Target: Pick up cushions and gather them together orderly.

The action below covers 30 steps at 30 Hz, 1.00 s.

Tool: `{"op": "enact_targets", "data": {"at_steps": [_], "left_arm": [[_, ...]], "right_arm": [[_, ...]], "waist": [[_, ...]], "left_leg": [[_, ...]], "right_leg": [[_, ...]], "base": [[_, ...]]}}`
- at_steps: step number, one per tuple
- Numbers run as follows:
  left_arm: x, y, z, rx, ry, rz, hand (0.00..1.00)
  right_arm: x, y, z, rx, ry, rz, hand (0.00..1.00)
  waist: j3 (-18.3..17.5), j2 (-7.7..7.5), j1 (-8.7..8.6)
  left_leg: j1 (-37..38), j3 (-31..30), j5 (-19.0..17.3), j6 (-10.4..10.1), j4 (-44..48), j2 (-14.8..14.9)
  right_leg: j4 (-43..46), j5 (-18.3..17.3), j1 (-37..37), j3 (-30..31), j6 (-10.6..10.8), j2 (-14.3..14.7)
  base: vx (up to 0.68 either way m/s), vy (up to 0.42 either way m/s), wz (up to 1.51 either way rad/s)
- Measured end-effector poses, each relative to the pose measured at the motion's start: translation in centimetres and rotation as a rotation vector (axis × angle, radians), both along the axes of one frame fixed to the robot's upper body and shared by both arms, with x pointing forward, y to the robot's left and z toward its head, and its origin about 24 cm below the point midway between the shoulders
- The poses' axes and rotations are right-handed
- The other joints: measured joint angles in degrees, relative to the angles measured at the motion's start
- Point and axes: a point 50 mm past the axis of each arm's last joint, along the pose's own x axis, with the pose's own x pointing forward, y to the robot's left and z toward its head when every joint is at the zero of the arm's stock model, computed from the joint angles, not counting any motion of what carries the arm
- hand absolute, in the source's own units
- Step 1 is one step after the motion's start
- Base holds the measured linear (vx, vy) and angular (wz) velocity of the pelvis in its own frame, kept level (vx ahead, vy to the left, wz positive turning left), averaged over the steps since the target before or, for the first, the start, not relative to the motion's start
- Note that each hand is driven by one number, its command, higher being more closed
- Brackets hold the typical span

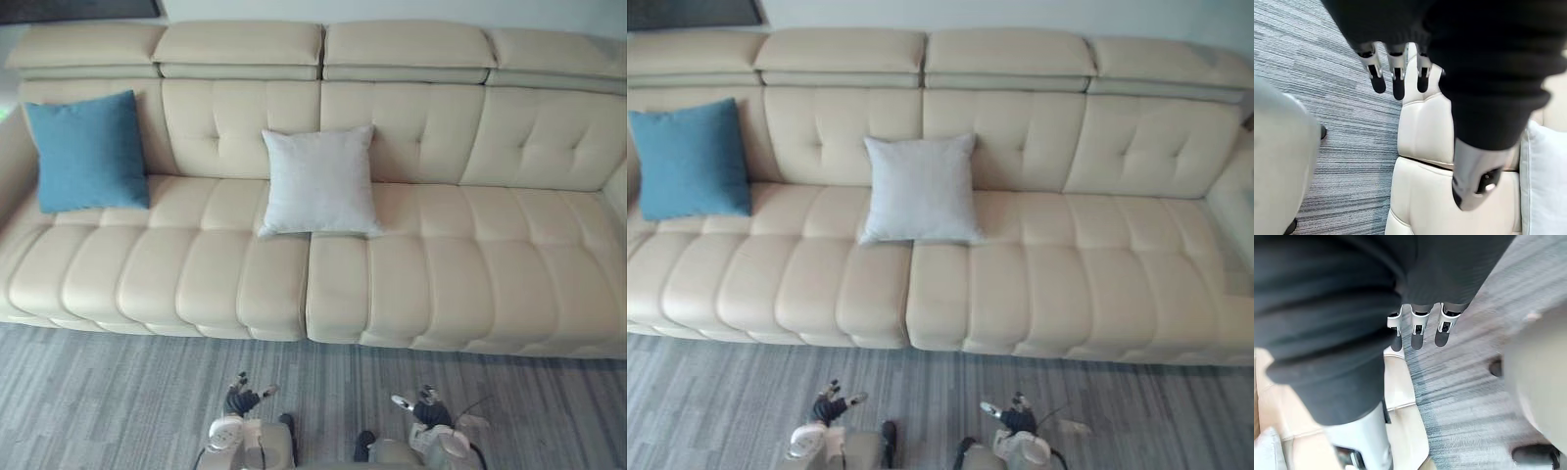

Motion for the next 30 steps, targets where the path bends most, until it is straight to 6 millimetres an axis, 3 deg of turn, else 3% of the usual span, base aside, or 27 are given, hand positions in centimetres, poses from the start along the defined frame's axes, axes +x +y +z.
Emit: {"op": "enact_targets", "data": {"at_steps": [2,7,8,16,17,18,19,20,22,23,26,28,29,30], "left_arm": [[-0.9,0.2,-0.5,0.006,0.047,-0.005,0.0],[-2.1,0.1,-1.2,0.002,0.102,-0.02,0.0],[-2.2,0.0,-1.3,-0.001,0.108,-0.026,0.0],[-1.8,-0.4,-1.4,-0.003,0.118,-0.067,0.0],[-1.7,-0.5,-1.4,-0.007,0.117,-0.068,0.0],[-1.5,-0.6,-1.3,-0.01,0.111,-0.068,0.0],[-1.4,-0.5,-1.3,-0.007,0.109,-0.069,0.0],[-0.9,-0.5,-1.1,-0.007,0.094,-0.073,0.0],[-0.8,-0.6,-1.0,-0.009,0.086,-0.07,0.0],[-0.6,-0.6,-0.9,-0.008,0.079,-0.072,0.0],[-0.5,-0.9,-0.9,-0.017,0.072,-0.072,0.0],[0.1,-0.7,-0.7,-0.01,0.057,-0.076,0.0],[0.5,-0.6,-0.5,-0.008,0.039,-0.074,0.0],[0.5,-0.4,-0.4,-0.008,0.032,-0.058,0.0]], "right_arm": [[-1.3,-0.4,-0.4,-0.006,0.033,-0.018,0.0],[-3.0,-1.2,-1.0,0.001,0.091,-0.087,0.0],[-3.4,-1.5,-1.2,0.004,0.111,-0.109,0.0],[-3.3,-1.9,-1.2,0.011,0.12,-0.141,0.0],[-2.9,-2.3,-1.2,0.002,0.123,-0.129,0.0],[-1.7,-2.2,-1.0,0.0,0.104,-0.104,0.0],[-1.1,-2.1,-0.8,0.002,0.088,-0.1,0.0],[-0.8,-2.0,-0.8,0.003,0.084,-0.097,0.0],[-0.2,-1.9,-0.6,0.003,0.07,-0.089,0.0],[-0.4,-1.9,-0.7,0.004,0.075,-0.083,0.0],[-0.1,-2.0,-0.6,0.001,0.068,-0.081,0.0],[-0.2,-1.8,-0.6,0.003,0.068,-0.084,0.0],[-0.7,-2.1,-0.7,-0.005,0.082,-0.086,0.0],[-0.6,-1.9,-0.7,-0.003,0.082,-0.081,0.0]], "waist": [[-1.7,-0.17,-1.09],[-3.1,0.52,-1.29],[-3.3,0.75,-1.54],[-2.7,1.07,-1.76],[-2.6,1.86,-1.73],[-2.0,2.67,-1.44],[-1.8,2.4,-1.6],[-1.7,2.2,-1.86],[-1.5,2.42,-1.04],[-1.6,1.67,-1.15],[-0.3,3.08,-1.07],[0.4,2.19,-1.37],[0.9,1.98,-1.3],[1.3,2.09,-0.86]], "left_leg": [[2.2,0.3,0.3,0.1,-3.7,-1.3],[5.6,1.3,2.4,0.8,-8.5,-2.1],[6.1,2.1,3.1,1.7,-9.0,-2.0],[9.0,9.4,1.7,2.3,-8.7,-0.6],[8.8,11.6,1.0,2.1,-8.3,0.9],[8.5,15.0,1.0,2.1,-8.3,2.5],[8.5,16.2,1.0,2.1,-8.4,2.6],[8.7,19.2,0.9,2.0,-8.4,2.8],[9.3,23.2,0.9,2.0,-7.4,3.3],[9.7,23.7,0.6,1.5,-6.1,3.2],[9.2,23.2,-3.3,0.4,2.0,6.5],[4.7,21.5,-4.1,1.3,15.2,10.0],[0.0,19.4,-3.7,3.2,27.4,13.2],[-2.2,17.0,-5.1,4.6,32.3,14.2]], "right_leg": [[-3.8,1.8,2.0,0.6,0.6,-0.5],[-8.3,4.4,3.5,3.3,1.1,0.0],[-8.9,4.7,3.6,4.2,1.2,0.2],[-12.9,8.6,2.9,11.3,1.0,2.7],[-14.0,11.7,2.0,7.5,0.1,4.3],[-14.2,12.1,1.0,-1.6,-3.8,4.9],[-12.2,10.1,0.2,-7.9,-5.3,4.4],[-8.0,6.2,-1.1,-19.1,-6.0,2.8],[-2.8,3.3,-1.2,-33.4,-7.6,-0.1],[-2.5,2.9,-0.6,-34.3,-6.2,-0.2],[-2.5,0.9,0.5,-29.9,-6.3,2.1],[-1.8,-1.3,1.5,-28.8,-6.8,2.5],[-2.1,-2.2,3.0,-27.8,-7.4,4.0],[-2.1,-3.0,3.7,-26.8,-8.3,5.0]], "base": [[-0.01,0.116,-0.19],[0.11,0.07,-0.28],[0.15,0.03,-0.29],[0.12,0.018,-0.79],[0.02,-0.065,-1.22],[0.01,-0.087,-1.22],[0.01,-0.102,-1.15],[0.02,-0.096,-0.89],[0.06,-0.12,-1.09],[0.09,-0.138,-0.99],[0.1,-0.171,-0.77],[0.04,-0.182,-0.27],[0.07,-0.207,-0.24],[0.11,-0.202,-0.57]]}}
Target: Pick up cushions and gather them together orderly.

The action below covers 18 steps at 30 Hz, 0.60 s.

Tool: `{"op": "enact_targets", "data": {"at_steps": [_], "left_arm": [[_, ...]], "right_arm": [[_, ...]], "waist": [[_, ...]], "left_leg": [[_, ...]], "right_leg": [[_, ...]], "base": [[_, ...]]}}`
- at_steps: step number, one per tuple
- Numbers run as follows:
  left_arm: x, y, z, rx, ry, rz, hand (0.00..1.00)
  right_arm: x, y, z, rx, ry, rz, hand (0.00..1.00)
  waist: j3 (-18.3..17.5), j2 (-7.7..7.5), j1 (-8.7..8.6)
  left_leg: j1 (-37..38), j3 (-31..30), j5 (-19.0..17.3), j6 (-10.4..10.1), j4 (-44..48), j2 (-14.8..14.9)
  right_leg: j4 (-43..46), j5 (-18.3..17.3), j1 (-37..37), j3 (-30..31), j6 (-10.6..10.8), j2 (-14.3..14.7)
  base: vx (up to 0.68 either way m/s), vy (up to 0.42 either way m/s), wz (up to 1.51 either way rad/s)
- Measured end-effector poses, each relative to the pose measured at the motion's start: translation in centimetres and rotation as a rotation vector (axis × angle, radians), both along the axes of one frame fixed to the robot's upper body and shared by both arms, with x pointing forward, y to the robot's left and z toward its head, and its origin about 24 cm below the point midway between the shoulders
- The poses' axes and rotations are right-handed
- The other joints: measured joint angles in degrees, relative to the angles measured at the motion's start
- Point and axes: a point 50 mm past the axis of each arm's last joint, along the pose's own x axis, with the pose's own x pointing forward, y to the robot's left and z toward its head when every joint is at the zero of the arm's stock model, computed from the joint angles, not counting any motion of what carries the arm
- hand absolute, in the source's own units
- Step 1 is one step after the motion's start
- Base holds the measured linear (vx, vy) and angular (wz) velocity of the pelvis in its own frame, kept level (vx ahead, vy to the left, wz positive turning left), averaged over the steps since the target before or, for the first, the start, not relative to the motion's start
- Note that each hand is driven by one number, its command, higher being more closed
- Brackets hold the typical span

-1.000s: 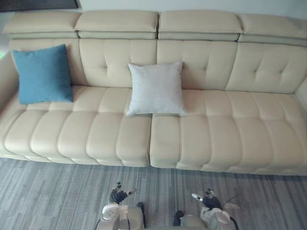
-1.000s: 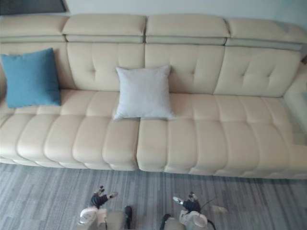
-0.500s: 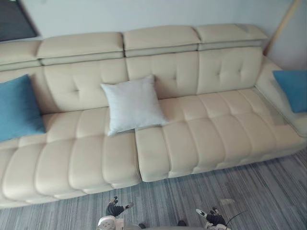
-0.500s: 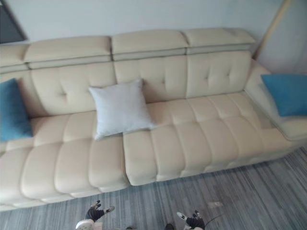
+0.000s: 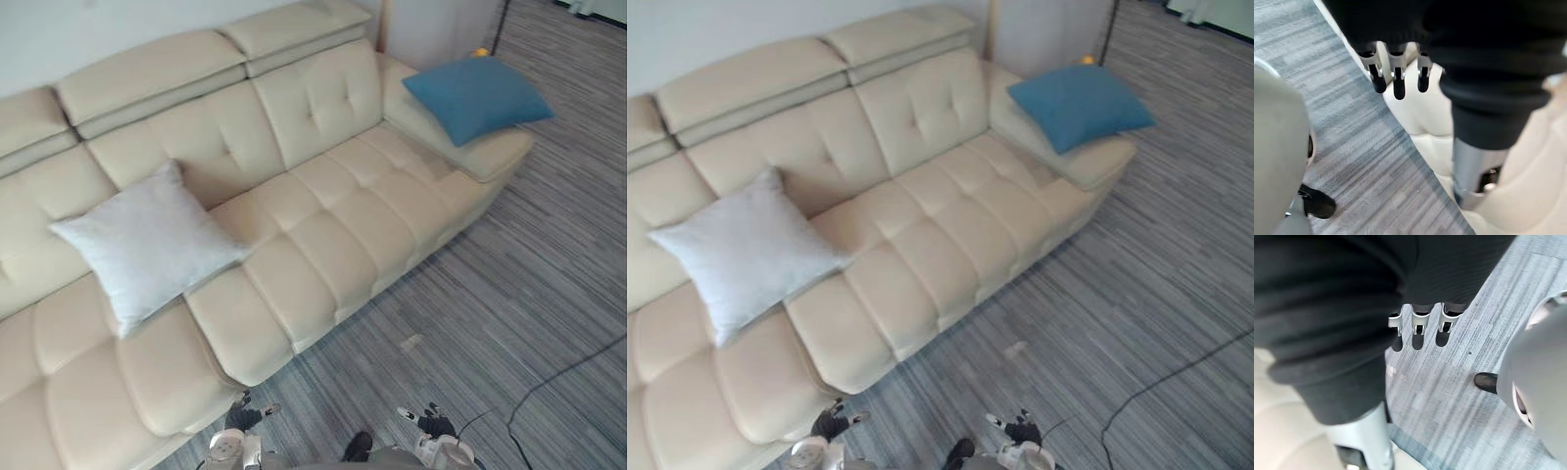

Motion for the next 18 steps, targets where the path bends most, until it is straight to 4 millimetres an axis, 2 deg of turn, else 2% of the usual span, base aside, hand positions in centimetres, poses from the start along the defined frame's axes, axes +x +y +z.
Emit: {"op": "enact_targets", "data": {"at_steps": [1,2,3,4,5,6,7,8,9,10,11,12,13,14,15,16,17,18], "left_arm": [[0.0,0.2,0.0,-0.001,-0.003,0.018,0.0],[0.1,0.3,0.1,0.0,-0.01,0.025,0.0],[0.2,0.3,0.3,-0.001,-0.021,0.028,0.0],[0.6,0.3,0.5,-0.004,-0.042,0.034,0.0],[0.8,0.1,0.7,-0.008,-0.052,0.034,0.0],[0.9,0.0,0.7,-0.01,-0.056,0.035,0.0],[0.9,-0.2,0.7,-0.019,-0.059,0.042,0.0],[0.8,-0.3,0.7,-0.029,-0.061,0.058,0.0],[0.6,-0.5,0.6,-0.042,-0.059,0.071,0.0],[0.6,-0.3,0.6,-0.045,-0.06,0.083,0.0],[0.6,0.1,0.6,-0.046,-0.063,0.11,0.0],[0.5,0.3,0.7,-0.05,-0.068,0.14,0.0],[0.5,0.4,0.7,-0.051,-0.065,0.146,0.0],[0.3,0.4,0.6,-0.052,-0.061,0.148,0.0],[0.1,0.4,0.5,-0.053,-0.057,0.148,0.0],[0.0,0.4,0.5,-0.053,-0.053,0.146,0.0],[-0.1,0.5,0.4,-0.049,-0.043,0.142,0.0],[-0.4,0.5,0.2,-0.044,-0.027,0.131,0.0]], "right_arm": [[0.3,-0.1,0.1,-0.007,-0.008,-0.002,0.0],[0.8,-0.3,0.3,-0.013,-0.017,-0.001,0.0],[1.0,-0.3,0.3,-0.013,-0.02,-0.001,0.0],[1.3,-0.3,0.4,-0.013,-0.027,-0.002,0.0],[1.5,-0.3,0.5,-0.015,-0.031,-0.011,0.0],[1.5,-0.4,0.5,-0.015,-0.032,-0.015,0.0],[1.5,-0.4,0.5,-0.017,-0.033,-0.019,0.0],[1.4,-0.4,0.5,-0.016,-0.03,-0.024,0.0],[1.4,-0.1,0.4,-0.01,-0.029,-0.024,0.0],[1.6,0.3,0.5,0.0,-0.037,-0.023,0.0],[1.6,0.8,0.4,0.012,-0.043,-0.024,0.0],[1.6,1.5,0.5,0.025,-0.05,-0.019,0.0],[1.6,1.7,0.5,0.03,-0.057,-0.016,0.0],[1.8,2.1,0.6,0.041,-0.066,-0.01,0.0],[1.9,2.3,0.6,0.048,-0.071,-0.009,0.0],[1.8,2.6,0.6,0.058,-0.075,-0.005,0.0],[1.7,2.7,0.5,0.065,-0.07,0.0,0.0],[1.7,2.8,0.4,0.064,-0.066,0.009,0.0]], "waist": [[0.2,0.44,0.35],[0.6,0.27,0.72],[0.9,-0.29,1.05],[1.6,-0.16,1.82],[1.9,0.05,2.56],[1.9,0.08,2.88],[1.8,0.4,3.2],[1.7,0.62,4.31],[0.9,1.03,5.1],[0.7,0.46,5.38],[0.5,-0.73,5.38],[0.4,-1.62,6.18],[0.2,-2.01,6.41],[0.1,-2.1,6.51],[0.1,-2.12,6.43],[0.2,-2.2,6.41],[0.4,-2.17,6.01],[0.6,-1.92,5.38]], "left_leg": [[-2.8,-5.0,-2.3,-0.1,3.7,-1.1],[-5.8,-10.7,-3.8,-2.1,2.5,-5.4],[-7.0,-12.8,-4.1,-2.5,0.3,-7.7],[-8.0,-15.7,-4.0,-2.5,-5.2,-11.4],[-9.7,-19.3,-2.5,-2.8,-14.4,-15.4],[-10.5,-20.8,-1.0,-3.1,-18.9,-16.7],[-11.4,-23.6,2.9,-3.7,-25.7,-18.3],[-10.9,-25.8,8.0,-4.4,-29.3,-19.1],[-10.1,-26.6,11.8,-2.6,-29.7,-19.6],[-10.1,-26.1,11.4,-1.4,-28.7,-20.0],[-10.1,-23.9,9.2,-0.8,-27.1,-20.1],[-9.1,-20.9,7.0,0.5,-25.0,-19.9],[-8.1,-19.2,5.9,0.9,-24.7,-19.8],[-5.8,-17.0,4.1,1.5,-24.7,-19.4],[-3.9,-16.0,2.6,1.8,-24.6,-19.2],[-0.9,-14.5,0.2,2.0,-24.5,-18.9],[1.9,-14.0,-1.8,2.0,-23.9,-18.8],[4.0,-13.9,-2.7,2.1,-23.6,-18.4]], "right_leg": [[0.0,-0.7,0.9,1.7,-0.6,1.0],[-0.2,-1.0,1.7,3.9,-0.7,1.1],[-0.3,-1.1,1.9,5.2,-0.7,1.1],[-1.0,-1.0,3.0,7.1,-0.7,1.0],[-2.0,-1.1,3.8,9.3,-0.4,1.1],[-2.2,-1.2,3.9,10.4,-0.2,1.1],[-3.0,-1.4,4.2,12.3,0.1,1.5],[-4.2,-1.4,4.8,14.9,0.9,1.9],[-5.2,-1.7,5.4,18.0,1.9,2.4],[-5.2,-2.3,6.0,19.6,2.8,1.8],[-3.6,-3.1,5.6,21.3,3.7,0.7],[-0.1,-4.8,5.0,24.2,4.5,-0.7],[2.6,-5.6,4.5,25.9,5.4,-1.3],[9.3,-6.8,2.7,27.6,7.3,-2.2],[16.1,-7.1,0.6,28.5,8.2,-2.6],[29.6,-6.1,-4.5,28.7,12.4,-4.0],[40.5,-5.2,-8.4,28.1,14.8,-5.8],[45.5,-5.5,-9.8,26.5,13.6,-7.1]], "base": [[0.15,-0.125,-0.86],[0.14,-0.064,-0.98],[0.18,-0.023,-1.11],[0.2,0.011,-1.11],[0.21,0.029,-1.03],[0.22,0.052,-0.91],[0.2,0.057,-0.94],[0.4,0.103,-1.24],[0.4,0.086,-1.13],[0.55,0.079,-0.97],[0.5,0.043,-0.94],[0.49,0.05,-0.93],[0.46,0.075,-1.03],[0.43,0.096,-0.84],[0.42,0.098,-1.01],[0.41,0.079,-0.82],[0.41,0.034,-0.58],[0.48,0.015,-0.27]]}}
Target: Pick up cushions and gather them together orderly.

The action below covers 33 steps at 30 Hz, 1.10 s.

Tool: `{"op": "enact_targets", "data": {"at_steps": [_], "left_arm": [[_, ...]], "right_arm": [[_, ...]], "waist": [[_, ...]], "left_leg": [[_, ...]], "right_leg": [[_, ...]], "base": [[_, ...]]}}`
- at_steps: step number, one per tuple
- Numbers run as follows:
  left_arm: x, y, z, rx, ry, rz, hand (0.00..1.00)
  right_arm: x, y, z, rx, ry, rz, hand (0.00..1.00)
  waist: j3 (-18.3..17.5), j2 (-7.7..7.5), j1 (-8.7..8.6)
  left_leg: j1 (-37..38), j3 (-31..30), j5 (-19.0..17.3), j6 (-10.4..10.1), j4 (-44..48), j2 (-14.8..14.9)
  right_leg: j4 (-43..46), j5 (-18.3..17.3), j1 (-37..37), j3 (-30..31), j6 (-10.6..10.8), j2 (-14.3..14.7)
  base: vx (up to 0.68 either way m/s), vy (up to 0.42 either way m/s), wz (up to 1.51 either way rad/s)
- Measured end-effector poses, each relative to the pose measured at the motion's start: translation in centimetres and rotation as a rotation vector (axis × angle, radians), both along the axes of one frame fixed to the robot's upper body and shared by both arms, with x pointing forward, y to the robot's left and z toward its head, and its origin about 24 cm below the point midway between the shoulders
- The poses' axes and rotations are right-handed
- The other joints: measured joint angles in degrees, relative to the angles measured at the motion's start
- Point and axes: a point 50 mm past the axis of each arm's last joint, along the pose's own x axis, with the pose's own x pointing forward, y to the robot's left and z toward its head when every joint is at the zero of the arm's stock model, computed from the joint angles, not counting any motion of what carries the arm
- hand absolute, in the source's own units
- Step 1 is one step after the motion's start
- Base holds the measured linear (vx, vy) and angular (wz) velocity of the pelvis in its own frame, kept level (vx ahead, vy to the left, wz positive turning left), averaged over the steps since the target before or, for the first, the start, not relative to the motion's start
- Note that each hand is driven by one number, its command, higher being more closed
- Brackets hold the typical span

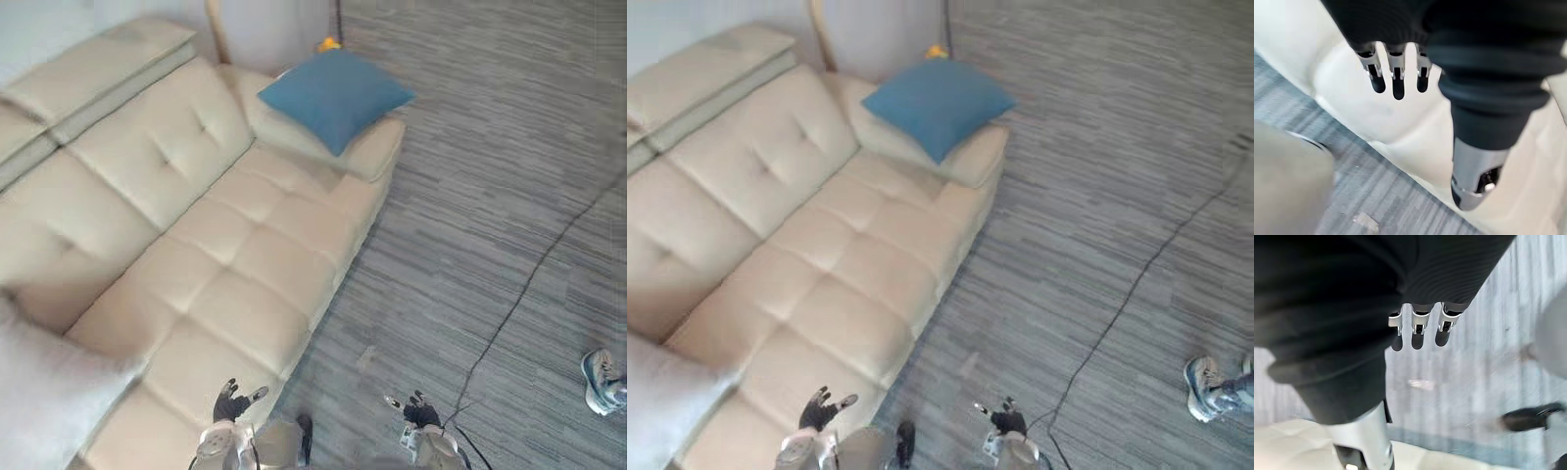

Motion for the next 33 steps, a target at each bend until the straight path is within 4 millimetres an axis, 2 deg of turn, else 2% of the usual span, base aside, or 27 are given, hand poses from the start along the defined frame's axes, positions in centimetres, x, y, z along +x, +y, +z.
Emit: {"op": "enact_targets", "data": {"at_steps": [2,3,5,6,7,8,9,10,12,13,14,15,17,18,19,20,21,23,24,25,26,28,29,30,31,32,33], "left_arm": [[-0.3,-0.1,-0.2,0.004,0.02,-0.027,0.0],[-0.2,-0.2,-0.2,0.005,0.019,-0.031,0.0],[-0.5,-0.2,-0.3,0.011,0.03,-0.053,0.0],[-0.5,-0.4,-0.4,0.011,0.033,-0.062,0.0],[-0.5,-0.4,-0.4,0.013,0.034,-0.069,0.0],[-0.8,0.0,-0.4,0.022,0.044,-0.07,0.0],[-1.1,0.2,-0.5,0.027,0.053,-0.068,0.0],[-1.2,-0.5,-0.7,0.008,0.061,-0.059,0.0],[-1.3,-1.6,-0.8,-0.024,0.059,-0.053,0.0],[-1.1,-1.9,-0.8,-0.034,0.054,-0.047,0.0],[-0.9,-1.9,-0.7,-0.032,0.05,-0.05,0.0],[-0.5,-1.7,-0.6,-0.024,0.036,-0.057,0.0],[0.1,-1.4,-0.3,-0.012,0.016,-0.066,0.0],[0.6,-1.1,0.0,-0.001,-0.007,-0.069,0.0],[0.7,-1.1,0.2,0.0,-0.017,-0.07,0.0],[1.0,-1.1,0.3,-0.002,-0.029,-0.072,0.0],[1.2,-1.3,0.4,-0.007,-0.036,-0.074,0.0],[1.4,-1.9,0.4,-0.024,-0.044,-0.07,0.0],[1.7,-1.9,0.5,-0.022,-0.056,-0.08,0.0],[2.0,-1.4,0.7,-0.008,-0.065,-0.081,0.0],[2.0,-1.0,0.7,0.001,-0.062,-0.076,0.0],[2.0,-0.7,0.7,0.003,-0.06,-0.061,0.0],[1.6,-0.5,0.5,0.0,-0.042,-0.046,0.0],[1.6,-0.5,0.4,0.0,-0.04,-0.046,0.0],[1.3,-0.4,0.2,-0.001,-0.019,-0.046,0.0],[1.0,-0.4,0.0,-0.001,-0.001,-0.054,0.0],[0.6,-0.5,-0.2,0.004,0.015,-0.077,0.0]], "right_arm": [[0.2,-0.6,0.1,-0.031,0.0,0.043,0.0],[0.4,-0.6,0.2,-0.038,-0.005,0.057,0.0],[1.2,-0.7,0.5,-0.046,-0.023,0.069,0.0],[1.4,-0.8,0.5,-0.053,-0.028,0.074,0.0],[1.4,-0.9,0.5,-0.056,-0.024,0.074,0.0],[0.9,-0.9,0.2,-0.05,-0.002,0.075,0.0],[0.7,-0.9,0.1,-0.047,0.009,0.076,0.0],[1.1,-1.9,0.3,-0.074,0.004,0.082,0.0],[1.1,-3.4,0.6,-0.112,0.003,0.083,0.0],[0.8,-3.8,0.5,-0.122,0.016,0.083,0.0],[0.5,-3.6,0.3,-0.12,0.036,0.082,0.0],[0.1,-3.7,0.1,-0.125,0.055,0.07,0.0],[0.0,-3.7,0.0,-0.115,0.059,0.05,0.0],[0.2,-3.8,0.1,-0.113,0.051,0.038,0.0],[0.4,-3.8,0.2,-0.114,0.045,0.036,0.0],[0.9,-3.8,0.4,-0.115,0.032,0.037,0.0],[1.3,-3.8,0.5,-0.116,0.019,0.038,0.0],[1.4,-3.8,0.5,-0.117,0.02,0.04,0.0],[1.4,-3.3,0.4,-0.104,0.022,0.042,0.0],[1.7,-2.2,0.4,-0.077,0.017,0.05,0.0],[1.9,-1.6,0.4,-0.063,0.006,0.059,0.0],[1.7,-1.6,0.3,-0.061,0.012,0.06,0.0],[1.2,-1.8,0.1,-0.063,0.025,0.059,0.0],[1.2,-1.8,0.1,-0.063,0.025,0.06,0.0],[1.2,-1.8,0.1,-0.065,0.026,0.069,0.0],[1.0,-1.8,0.0,-0.067,0.032,0.078,0.0],[0.7,-1.8,0.0,-0.067,0.038,0.085,0.0]], "waist": [[0.7,1.33,-1.36],[0.8,1.64,-1.7],[0.7,1.96,-2.78],[0.7,1.87,-3.0],[0.6,1.51,-3.18],[0.0,0.46,-3.36],[-0.4,-0.09,-3.63],[-1.1,2.08,-3.8],[-1.6,5.45,-3.97],[-0.8,6.66,-3.89],[-0.5,7.29,-3.64],[0.1,6.66,-3.57],[1.2,5.05,-3.52],[1.6,4.17,-2.38],[1.6,4.0,-2.01],[1.9,3.93,-1.87],[2.1,4.52,-1.65],[1.7,5.91,0.1],[1.7,5.29,1.03],[1.4,3.2,1.23],[1.1,1.89,0.75],[1.0,1.1,0.73],[1.0,1.16,0.57],[1.0,1.14,0.54],[1.1,1.1,0.3],[1.1,1.14,0.0],[0.9,1.53,-0.35]], "left_leg": [[6.5,1.0,-1.0,-0.2,-2.1,2.5],[8.5,1.2,-1.0,-0.2,-3.4,3.7],[11.6,1.4,-0.9,-0.5,-6.8,6.2],[12.2,1.3,-0.9,-2.2,-7.5,6.6],[12.8,0.9,-1.4,-3.8,-7.7,6.4],[13.9,-0.3,-2.5,-5.7,-7.0,6.4],[14.3,-1.5,-3.2,-6.8,-5.5,6.2],[13.3,-3.1,-3.2,-7.2,-1.1,8.2],[4.2,-5.7,1.2,-6.4,16.9,10.9],[-0.5,-5.4,7.8,-5.3,27.4,13.2],[-3.4,-4.4,6.1,-4.7,34.2,14.6],[-6.6,-3.0,2.9,-4.2,38.2,14.0],[-10.3,-1.1,-0.6,-3.5,35.5,10.7],[-13.8,1.0,-1.4,-3.3,26.5,7.4],[-15.3,1.5,-1.3,-3.4,22.0,6.2],[-17.1,2.6,0.8,-3.6,13.0,4.2],[-18.4,3.8,7.2,-4.2,-2.9,2.1],[-20.4,4.7,14.0,-3.8,-10.7,3.1],[-20.2,5.4,17.9,-2.0,-9.3,3.4],[-19.5,6.3,19.1,-0.5,-9.0,2.0],[-18.7,5.3,19.0,3.0,-8.4,0.5],[-16.8,5.1,16.2,3.7,-6.6,-0.3],[-13.2,5.0,12.3,3.0,-4.8,-0.1],[-12.4,4.8,11.5,2.7,-4.6,-0.1],[-8.5,4.4,8.9,1.8,-4.1,-0.3],[-4.2,4.3,7.8,1.4,-5.1,-0.5],[0.0,4.0,7.6,1.3,-7.3,-0.7]], "right_leg": [[0.2,-2.6,-2.2,-7.9,-5.0,-3.4],[-2.8,-3.1,-3.2,-10.2,-5.8,-3.8],[-13.8,-2.1,-7.7,-12.2,-5.7,-3.9],[-19.0,0.3,-9.2,-11.9,-5.8,-3.4],[-25.9,5.1,-10.1,-10.2,-6.1,-2.3],[-29.3,10.9,-10.7,-9.5,-7.5,-1.3],[-29.1,13.0,-10.7,-7.8,-9.2,-0.3],[-28.4,11.9,-9.5,-9.2,-10.0,1.3],[-32.1,9.6,-6.3,-10.6,-10.5,3.9],[-35.6,9.4,-2.6,-10.6,-11.1,5.7],[-38.6,8.8,1.0,-10.7,-12.0,6.9],[-42.2,8.0,5.8,-10.5,-12.3,7.3],[-46.3,7.9,11.8,-10.3,-12.4,6.8],[-49.1,8.0,15.3,-9.6,-12.2,6.4],[-50.2,7.8,16.2,-9.3,-11.9,6.3],[-51.7,7.4,17.7,-9.0,-11.1,6.2],[-53.8,6.4,19.9,-8.4,-10.0,6.6],[-55.6,4.5,22.1,-6.3,-9.0,8.4],[-55.9,3.6,23.2,-5.1,-9.1,8.2],[-55.6,3.0,24.0,-3.7,-9.3,6.8],[-52.8,4.8,23.6,-2.4,-9.3,5.3],[-45.7,5.8,22.7,-0.9,-7.6,4.0],[-28.9,8.2,17.4,1.5,0.3,3.2],[-25.1,9.2,16.3,2.0,2.7,3.0],[-11.3,11.0,11.8,2.1,7.0,1.7],[-3.0,10.0,9.4,-0.4,5.0,-0.4],[0.5,8.1,7.4,-4.2,1.3,-2.8]], "base": [[0.36,-0.007,-0.23],[0.32,-0.026,-0.26],[0.43,-0.089,-0.14],[0.46,-0.144,-0.09],[0.5,-0.2,-0.05],[0.46,-0.223,0.06],[0.51,-0.285,0.08],[0.52,-0.296,0.08],[0.5,-0.249,0.01],[0.41,-0.145,-0.02],[0.62,-0.189,-0.1],[0.52,-0.151,-0.06],[0.53,-0.171,-0.15],[0.56,-0.126,-0.35],[0.48,-0.063,-0.43],[0.5,-0.01,-0.31],[0.41,0.024,-0.31],[0.55,0.093,-0.49],[0.71,0.121,-0.55],[0.75,0.12,-0.34],[0.64,0.104,-0.14],[0.66,0.177,0.1],[0.57,0.162,0.12],[0.56,0.152,0.0],[0.45,0.115,-0.06],[0.55,0.142,-0.06],[0.54,0.125,0.0]]}}
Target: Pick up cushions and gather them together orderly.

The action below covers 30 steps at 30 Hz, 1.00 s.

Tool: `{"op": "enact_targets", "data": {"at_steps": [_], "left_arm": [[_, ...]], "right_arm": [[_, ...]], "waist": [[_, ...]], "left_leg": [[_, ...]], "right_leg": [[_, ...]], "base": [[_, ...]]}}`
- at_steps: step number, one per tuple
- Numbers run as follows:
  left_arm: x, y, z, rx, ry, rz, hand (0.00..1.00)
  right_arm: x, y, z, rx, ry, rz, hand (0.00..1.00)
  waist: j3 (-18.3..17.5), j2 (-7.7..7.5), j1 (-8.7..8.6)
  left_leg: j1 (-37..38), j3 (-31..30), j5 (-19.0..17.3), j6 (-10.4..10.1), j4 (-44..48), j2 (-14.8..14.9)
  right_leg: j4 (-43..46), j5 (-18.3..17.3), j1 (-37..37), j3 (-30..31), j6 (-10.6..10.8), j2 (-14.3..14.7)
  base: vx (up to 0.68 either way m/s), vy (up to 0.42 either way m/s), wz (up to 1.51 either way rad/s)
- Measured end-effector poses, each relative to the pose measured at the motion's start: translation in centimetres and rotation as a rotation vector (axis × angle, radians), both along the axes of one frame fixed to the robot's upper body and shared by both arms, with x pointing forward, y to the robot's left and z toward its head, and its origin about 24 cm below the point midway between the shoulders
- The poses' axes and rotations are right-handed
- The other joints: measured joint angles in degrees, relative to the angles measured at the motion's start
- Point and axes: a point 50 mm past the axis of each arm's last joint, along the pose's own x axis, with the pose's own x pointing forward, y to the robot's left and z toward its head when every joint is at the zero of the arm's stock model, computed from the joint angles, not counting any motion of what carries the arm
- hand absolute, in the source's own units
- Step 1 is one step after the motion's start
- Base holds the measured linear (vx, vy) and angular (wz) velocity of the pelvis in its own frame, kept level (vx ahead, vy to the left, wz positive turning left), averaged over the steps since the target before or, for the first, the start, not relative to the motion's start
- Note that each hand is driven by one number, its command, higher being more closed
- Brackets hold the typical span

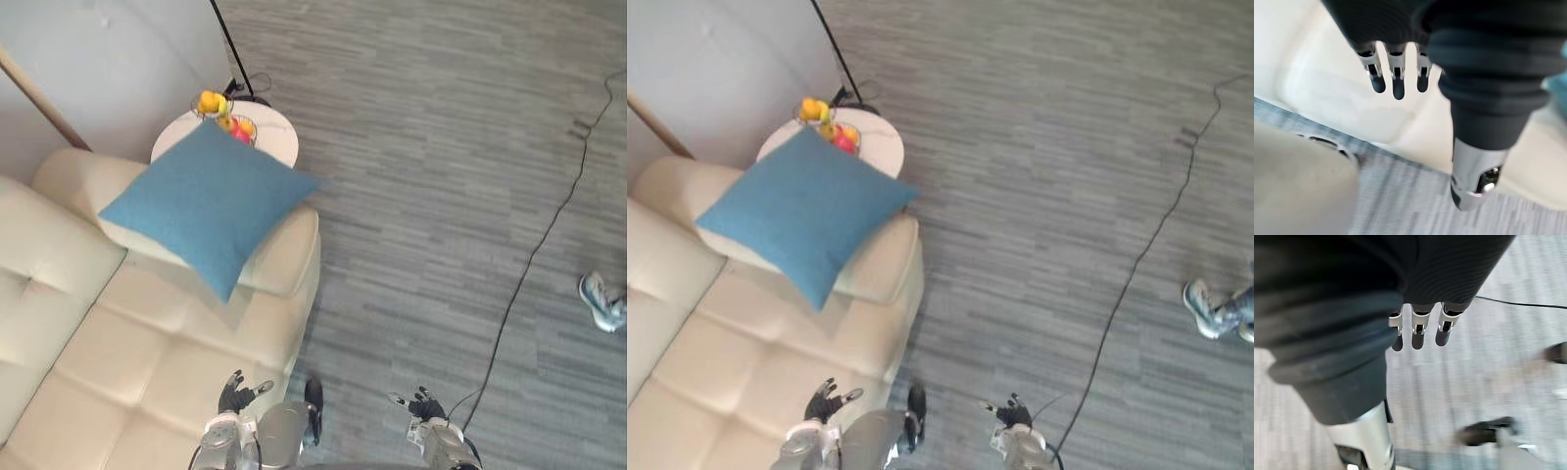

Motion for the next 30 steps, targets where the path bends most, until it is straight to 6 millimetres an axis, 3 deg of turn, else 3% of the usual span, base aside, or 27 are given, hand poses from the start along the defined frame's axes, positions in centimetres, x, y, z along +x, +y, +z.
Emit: {"op": "enact_targets", "data": {"at_steps": [2,5,8,10,11,12,14,15,16,18,20,21,22,24,27,30], "left_arm": [[-0.1,-0.2,-0.1,0.009,0.007,-0.045,0.0],[0.2,-0.8,0.0,-0.003,0.001,-0.056,0.0],[0.2,-1.1,-0.1,-0.009,0.002,-0.055,0.0],[-0.2,-0.6,-0.1,0.004,0.011,-0.05,0.0],[-0.5,-0.1,-0.2,0.017,0.021,-0.044,0.0],[-0.9,-0.9,-0.5,-0.007,0.034,-0.034,0.0],[-1.1,-1.8,-0.6,-0.027,0.038,-0.034,0.0],[-0.8,-2.1,-0.6,-0.032,0.035,-0.046,0.0],[-0.7,-2.1,-0.5,-0.029,0.031,-0.053,0.0],[-0.4,-1.9,-0.4,-0.017,0.024,-0.065,0.0],[0.2,-2.7,-0.1,-0.022,0.002,-0.109,0.0],[0.4,-3.0,0.0,-0.026,-0.008,-0.124,0.0],[0.7,-3.4,0.0,-0.03,-0.014,-0.141,0.0],[0.9,-3.3,0.1,-0.022,-0.017,-0.146,0.0],[1.0,-3.0,0.2,-0.015,-0.019,-0.147,0.0],[0.5,-2.8,0.0,-0.012,-0.004,-0.144,0.0]], "right_arm": [[0.4,0.1,0.2,0.006,-0.015,0.009,0.0],[0.3,-0.3,0.2,-0.001,-0.014,0.008,0.0],[0.1,-0.8,0.2,-0.011,-0.014,0.003,0.0],[-0.6,-0.7,0.0,-0.005,0.002,-0.006,0.0],[-1.1,-0.5,-0.2,0.004,0.014,-0.007,0.0],[-0.5,-1.5,0.1,-0.023,0.001,-0.008,0.0],[-0.2,-2.2,0.4,-0.044,-0.01,-0.013,0.0],[-0.3,-2.3,0.4,-0.045,-0.008,-0.022,0.0],[-0.5,-2.3,0.3,-0.043,-0.001,-0.03,0.0],[-0.6,-2.2,0.2,-0.039,0.001,-0.052,0.0],[-0.5,-2.8,0.4,-0.052,-0.013,-0.08,0.0],[-0.4,-2.9,0.5,-0.057,-0.02,-0.08,0.0],[-0.2,-3.0,0.7,-0.061,-0.031,-0.079,0.0],[-0.2,-2.9,0.6,-0.056,-0.032,-0.087,0.0],[-0.7,-2.2,0.4,-0.038,-0.019,-0.092,0.0],[-0.9,-2.0,0.3,-0.032,-0.013,-0.094,0.0]], "waist": [[0.1,0.74,-1.16],[0.3,0.99,-2.49],[0.7,1.42,-3.48],[0.2,0.31,-3.72],[-0.5,-0.86,-3.76],[-0.9,2.53,-3.34],[-1.8,3.67,-4.05],[-1.7,5.23,-4.53],[-1.4,4.99,-4.61],[-0.8,4.24,-4.57],[-0.9,3.95,-4.96],[-1.0,4.03,-4.97],[-1.1,4.22,-5.01],[-1.4,3.96,-5.04],[-1.4,3.04,-4.73],[-1.6,2.61,-4.79]], "left_leg": [[7.5,-1.9,0.0,-0.1,-4.4,0.2],[10.1,-5.9,-1.3,-2.1,-4.7,0.9],[13.0,-11.9,-3.8,-4.7,-4.3,2.7],[14.4,-16.4,-7.8,-6.3,-2.2,3.1],[14.9,-18.8,-10.0,-6.8,-0.6,2.7],[13.6,-20.4,-11.1,-7.5,2.4,5.9],[9.0,-21.5,-10.9,-7.9,8.2,7.4],[5.6,-20.8,-9.7,-9.9,13.7,8.8],[3.9,-18.3,-8.1,-11.9,16.9,9.6],[2.4,-10.0,-7.5,-10.4,20.2,12.4],[0.6,-0.3,-7.8,-9.1,16.6,13.8],[-0.4,3.3,-6.8,-7.8,13.9,14.2],[-2.0,8.7,-3.3,-7.1,9.8,14.7],[-2.4,17.8,-2.7,-7.5,6.0,14.8],[-3.0,17.7,-2.1,-6.7,3.5,13.2],[1.4,15.8,1.0,-6.3,-3.6,9.0]], "right_leg": [[-5.3,-5.4,-3.8,-7.1,-4.9,-2.2],[-21.3,-5.5,-10.0,-6.5,-5.5,-1.0],[-37.6,2.3,-12.9,6.0,-5.0,4.1],[-41.6,10.6,-12.7,10.3,-5.3,5.4],[-39.9,11.2,-12.9,9.6,-6.6,5.2],[-36.6,10.2,-13.4,6.3,-7.7,6.5],[-36.7,6.7,-13.3,2.8,-8.8,6.6],[-37.6,5.8,-11.6,-0.6,-9.9,6.6],[-39.1,5.6,-9.8,-2.3,-10.2,6.6],[-43.3,5.6,-4.2,-5.4,-10.6,6.1],[-47.3,5.7,-0.4,-9.8,-10.5,5.2],[-48.1,5.8,0.0,-11.5,-10.3,4.9],[-48.9,6.1,0.1,-13.4,-9.9,4.9],[-50.1,6.5,0.4,-17.6,-8.9,4.0],[-52.7,7.6,2.1,-21.6,-7.4,3.5],[-55.0,8.5,5.9,-23.8,-6.2,2.0]], "base": [[0.57,0.05,0.33],[0.41,-0.067,0.62],[0.52,-0.231,0.99],[0.42,-0.328,1.21],[0.44,-0.411,0.9],[0.41,-0.391,0.92],[0.39,-0.383,0.94],[0.32,-0.311,1.06],[0.33,-0.324,1.15],[0.17,-0.197,0.88],[0.12,-0.145,0.96],[0.07,-0.042,0.97],[0.03,0.011,0.88],[0.06,0.075,1.0],[0.05,0.086,0.82],[0.08,0.071,0.46]]}}
